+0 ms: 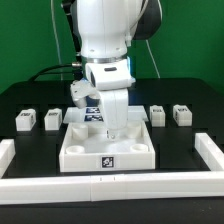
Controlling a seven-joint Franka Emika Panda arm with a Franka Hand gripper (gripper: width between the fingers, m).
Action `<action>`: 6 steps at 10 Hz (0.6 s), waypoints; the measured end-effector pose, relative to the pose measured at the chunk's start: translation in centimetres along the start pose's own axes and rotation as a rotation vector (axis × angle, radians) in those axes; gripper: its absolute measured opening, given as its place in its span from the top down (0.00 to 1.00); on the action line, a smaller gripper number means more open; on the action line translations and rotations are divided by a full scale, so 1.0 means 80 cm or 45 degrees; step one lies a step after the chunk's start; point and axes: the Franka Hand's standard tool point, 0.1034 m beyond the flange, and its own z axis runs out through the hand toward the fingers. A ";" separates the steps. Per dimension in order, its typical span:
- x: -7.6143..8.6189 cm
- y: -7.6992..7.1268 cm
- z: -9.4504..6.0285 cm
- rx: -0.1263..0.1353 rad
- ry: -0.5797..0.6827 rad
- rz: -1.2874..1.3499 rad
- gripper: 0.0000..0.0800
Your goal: Assemble square table
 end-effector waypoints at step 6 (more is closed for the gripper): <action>-0.003 -0.002 0.002 0.005 0.002 0.010 0.55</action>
Offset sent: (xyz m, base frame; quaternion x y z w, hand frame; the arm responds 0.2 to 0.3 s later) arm 0.0000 0.0000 0.0000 0.0000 0.0000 0.0000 1.0000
